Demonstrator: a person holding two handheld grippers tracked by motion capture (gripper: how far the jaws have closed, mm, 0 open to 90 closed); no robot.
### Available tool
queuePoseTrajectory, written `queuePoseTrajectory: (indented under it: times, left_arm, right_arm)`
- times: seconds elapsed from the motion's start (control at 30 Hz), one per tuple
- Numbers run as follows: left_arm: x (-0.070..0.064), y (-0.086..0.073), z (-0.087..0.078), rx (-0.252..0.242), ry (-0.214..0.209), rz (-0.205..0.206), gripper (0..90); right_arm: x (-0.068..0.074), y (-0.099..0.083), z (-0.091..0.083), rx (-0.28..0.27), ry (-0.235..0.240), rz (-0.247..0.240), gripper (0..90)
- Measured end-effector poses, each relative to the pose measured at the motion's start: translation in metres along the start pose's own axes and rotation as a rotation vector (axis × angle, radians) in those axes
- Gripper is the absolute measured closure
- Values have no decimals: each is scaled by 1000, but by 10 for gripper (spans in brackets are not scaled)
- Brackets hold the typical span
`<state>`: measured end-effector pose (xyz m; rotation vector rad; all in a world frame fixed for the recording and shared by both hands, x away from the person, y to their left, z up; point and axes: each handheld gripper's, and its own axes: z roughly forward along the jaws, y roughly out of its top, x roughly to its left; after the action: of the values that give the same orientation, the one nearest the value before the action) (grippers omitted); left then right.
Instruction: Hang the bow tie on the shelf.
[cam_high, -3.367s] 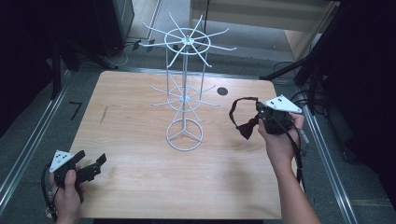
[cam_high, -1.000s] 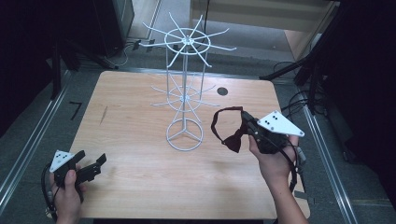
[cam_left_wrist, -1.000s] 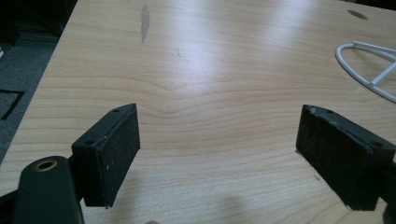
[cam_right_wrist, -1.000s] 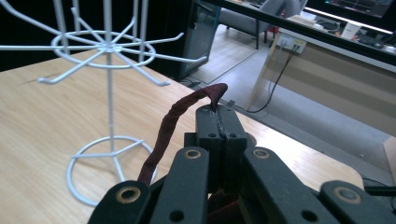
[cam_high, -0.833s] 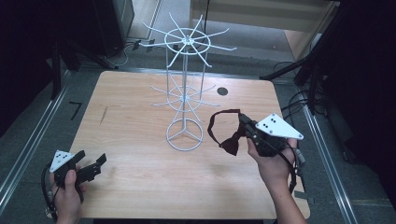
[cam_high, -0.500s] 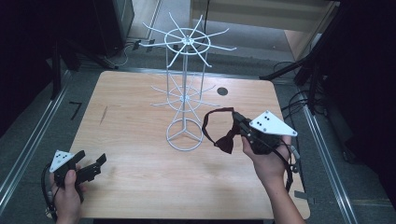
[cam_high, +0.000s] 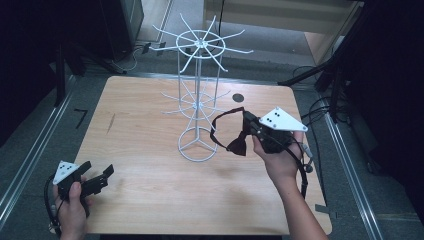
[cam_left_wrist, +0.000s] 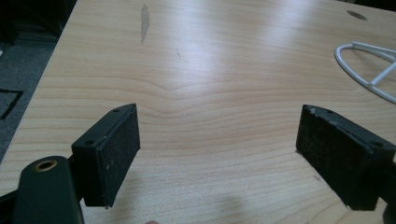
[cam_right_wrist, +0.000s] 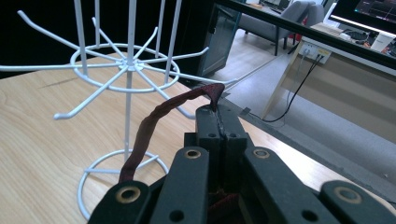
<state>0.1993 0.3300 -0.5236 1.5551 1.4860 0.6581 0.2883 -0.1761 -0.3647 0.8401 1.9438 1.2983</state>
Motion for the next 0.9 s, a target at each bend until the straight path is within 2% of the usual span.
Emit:
queuePoseTrajectory:
  times: [0.3, 0.53, 0.9]
  left_arm:
    - [0, 0, 0, -1, -1, -1, 145]
    - [0, 0, 0, -2, -3, -4, 145]
    - [0, 0, 0, -1, -2, -2, 145]
  right_arm:
    - [-5, 5, 14, 16, 16, 8, 900]
    - [-10, 4, 23, 22, 28, 51, 900]
    - [2, 5, 21, 10, 52, 32, 900]
